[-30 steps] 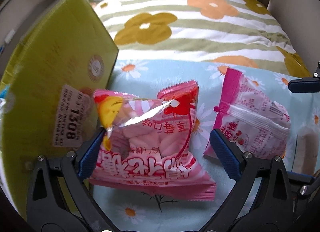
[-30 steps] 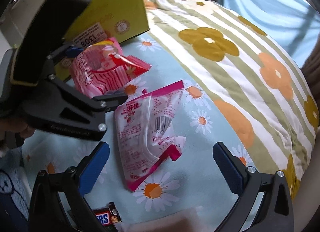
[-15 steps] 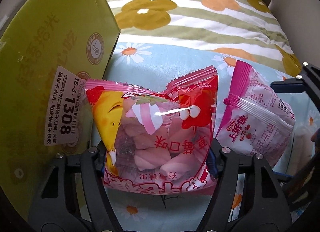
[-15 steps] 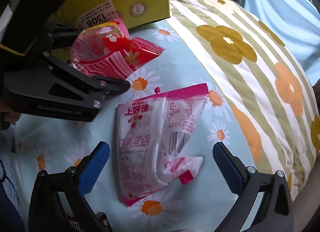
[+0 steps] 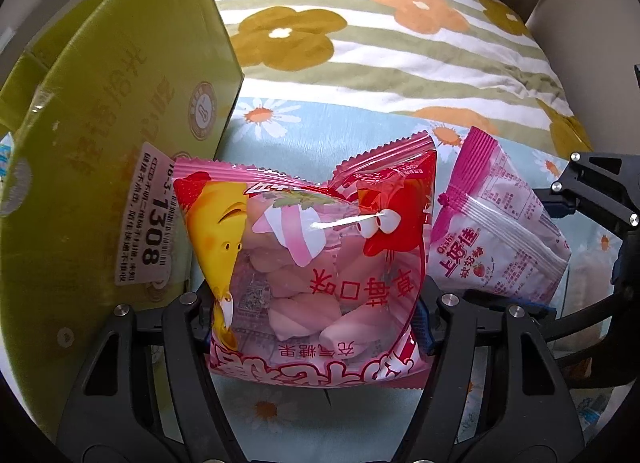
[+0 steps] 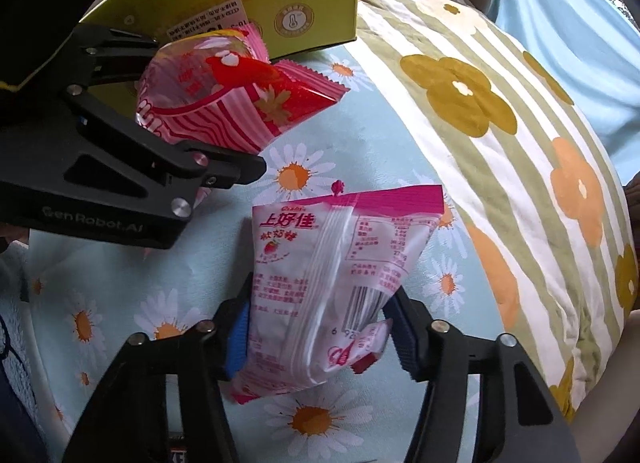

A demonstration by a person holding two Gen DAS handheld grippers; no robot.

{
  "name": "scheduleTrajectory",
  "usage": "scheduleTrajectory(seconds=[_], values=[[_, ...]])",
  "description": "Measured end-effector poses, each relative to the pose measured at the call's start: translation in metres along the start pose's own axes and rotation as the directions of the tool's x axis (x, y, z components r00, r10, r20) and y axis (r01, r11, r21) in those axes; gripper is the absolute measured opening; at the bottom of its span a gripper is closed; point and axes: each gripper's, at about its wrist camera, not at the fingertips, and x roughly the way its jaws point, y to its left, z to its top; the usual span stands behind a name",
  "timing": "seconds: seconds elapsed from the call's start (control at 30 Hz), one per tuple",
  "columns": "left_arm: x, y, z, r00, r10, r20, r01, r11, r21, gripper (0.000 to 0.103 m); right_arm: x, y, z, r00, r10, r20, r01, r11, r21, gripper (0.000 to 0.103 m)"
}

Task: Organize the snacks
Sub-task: 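Grasp the pink marshmallow bag with left gripper while right grasps the pink-white bag, then carry both pink bags over the yellow box and open both grippers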

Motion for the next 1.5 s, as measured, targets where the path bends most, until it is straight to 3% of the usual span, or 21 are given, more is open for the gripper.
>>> scheduleTrajectory(seconds=[0.2, 0.5, 0.77, 1.1, 1.3, 1.5], values=[[-0.018, -0.001, 0.000, 0.999, -0.022, 0.042, 0.021, 1.000, 0.016, 0.066, -0.013, 0.004, -0.004, 1.000, -0.020, 0.008, 0.020, 1.000, 0.019, 0.050], [-0.067, -0.004, 0.001, 0.989, -0.089, 0.116, 0.085, 0.996, 0.042, 0.066, -0.055, 0.000, -0.001, 0.998, -0.060, 0.035, 0.053, 0.986, 0.157, 0.050], [-0.128, 0.005, 0.013, 0.963, -0.191, 0.189, 0.173, 0.979, 0.108, 0.066, -0.100, 0.003, 0.001, 0.989, -0.137, 0.056, 0.110, 0.936, 0.333, 0.050], [-0.208, 0.077, 0.044, 0.911, -0.290, 0.294, 0.240, 0.951, 0.195, 0.066, -0.161, 0.029, 0.051, 0.963, -0.247, 0.107, 0.166, 0.856, 0.489, 0.050], [-0.226, 0.148, 0.061, 0.905, -0.288, 0.313, 0.226, 0.949, 0.220, 0.066, -0.167, 0.049, 0.106, 0.944, -0.301, 0.131, 0.180, 0.809, 0.559, 0.050], [-0.215, 0.218, 0.080, 0.914, -0.240, 0.326, 0.173, 0.960, 0.222, 0.066, -0.155, 0.066, 0.160, 0.930, -0.328, 0.163, 0.165, 0.772, 0.614, 0.050]])
